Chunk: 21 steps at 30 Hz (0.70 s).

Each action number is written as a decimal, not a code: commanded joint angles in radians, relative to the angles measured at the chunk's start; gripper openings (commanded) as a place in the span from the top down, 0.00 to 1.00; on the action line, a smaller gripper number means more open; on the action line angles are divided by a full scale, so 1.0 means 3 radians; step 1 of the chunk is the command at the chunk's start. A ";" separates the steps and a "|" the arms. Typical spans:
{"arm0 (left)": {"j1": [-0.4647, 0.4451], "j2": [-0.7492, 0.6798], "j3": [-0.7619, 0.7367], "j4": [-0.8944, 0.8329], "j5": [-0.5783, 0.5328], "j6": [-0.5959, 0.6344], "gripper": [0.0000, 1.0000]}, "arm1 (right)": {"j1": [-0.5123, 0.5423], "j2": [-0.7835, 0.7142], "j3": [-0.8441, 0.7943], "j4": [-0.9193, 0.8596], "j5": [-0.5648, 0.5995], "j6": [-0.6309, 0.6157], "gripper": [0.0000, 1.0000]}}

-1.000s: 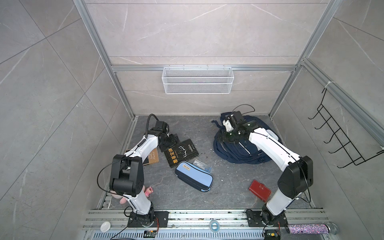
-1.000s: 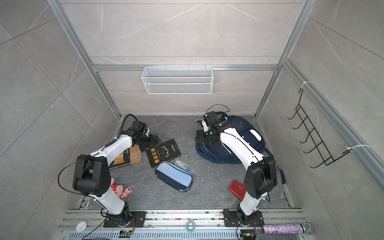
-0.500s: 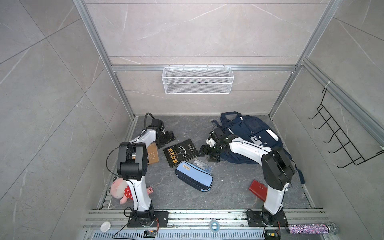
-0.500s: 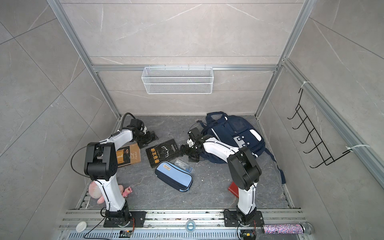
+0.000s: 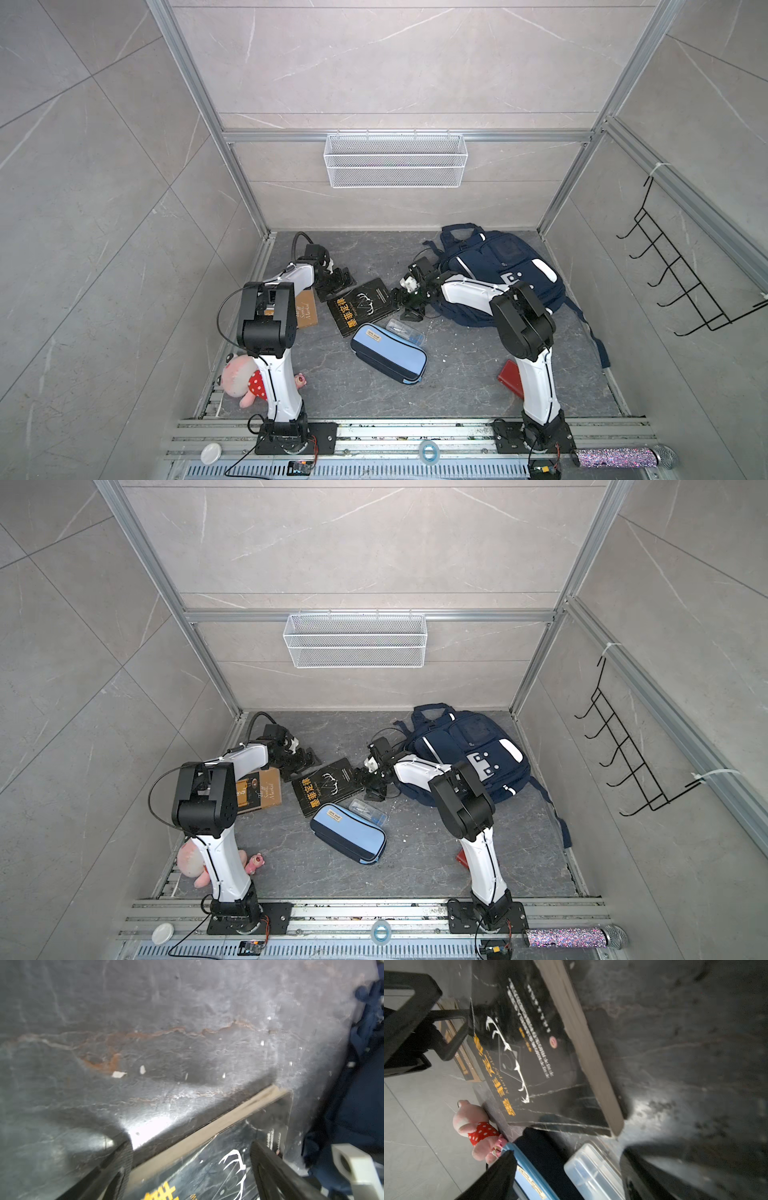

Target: Pack the student bag

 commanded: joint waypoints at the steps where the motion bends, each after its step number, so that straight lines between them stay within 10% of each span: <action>1: -0.0016 0.0006 -0.0125 0.0024 0.0110 -0.0054 0.10 | 0.0014 0.0213 0.0067 0.0146 -0.0065 0.0138 0.20; 21: -0.0244 0.0243 -0.0086 0.0262 0.0311 -0.0281 0.15 | -0.0124 0.0889 0.0730 0.1121 -0.0136 0.0872 0.21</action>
